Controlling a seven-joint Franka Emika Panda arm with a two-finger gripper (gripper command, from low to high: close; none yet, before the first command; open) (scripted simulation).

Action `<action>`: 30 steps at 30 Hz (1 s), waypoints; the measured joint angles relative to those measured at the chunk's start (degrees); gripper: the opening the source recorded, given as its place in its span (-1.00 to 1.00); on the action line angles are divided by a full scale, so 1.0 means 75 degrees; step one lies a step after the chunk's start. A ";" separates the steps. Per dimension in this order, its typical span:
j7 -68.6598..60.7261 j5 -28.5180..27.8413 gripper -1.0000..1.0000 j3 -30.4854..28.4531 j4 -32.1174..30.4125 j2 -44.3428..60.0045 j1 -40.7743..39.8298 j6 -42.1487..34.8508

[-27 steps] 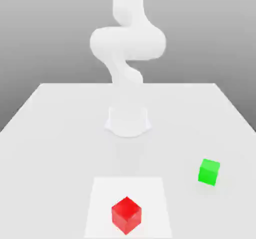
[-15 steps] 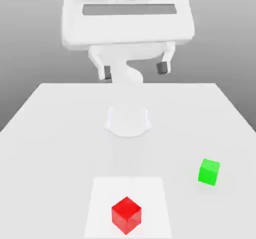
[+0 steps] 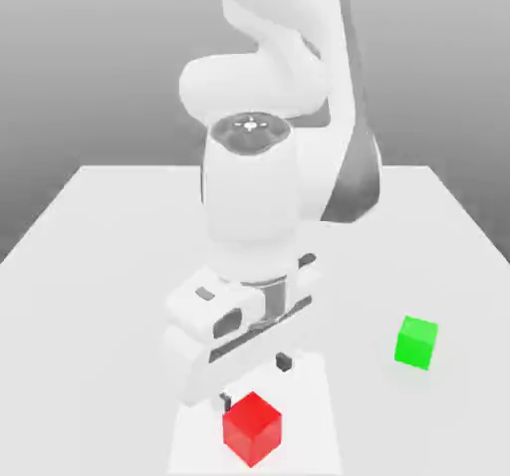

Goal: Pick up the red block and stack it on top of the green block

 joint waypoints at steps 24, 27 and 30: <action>-0.0542 -0.0711 -1.00 0.1597 -0.1760 -0.2575 0.2995 -0.0846; -0.0638 -0.0852 -1.00 0.1848 -0.2057 -0.2569 0.3321 -0.0513; -0.0558 -0.0999 -1.00 0.1840 -0.2064 -0.1845 0.3388 0.0222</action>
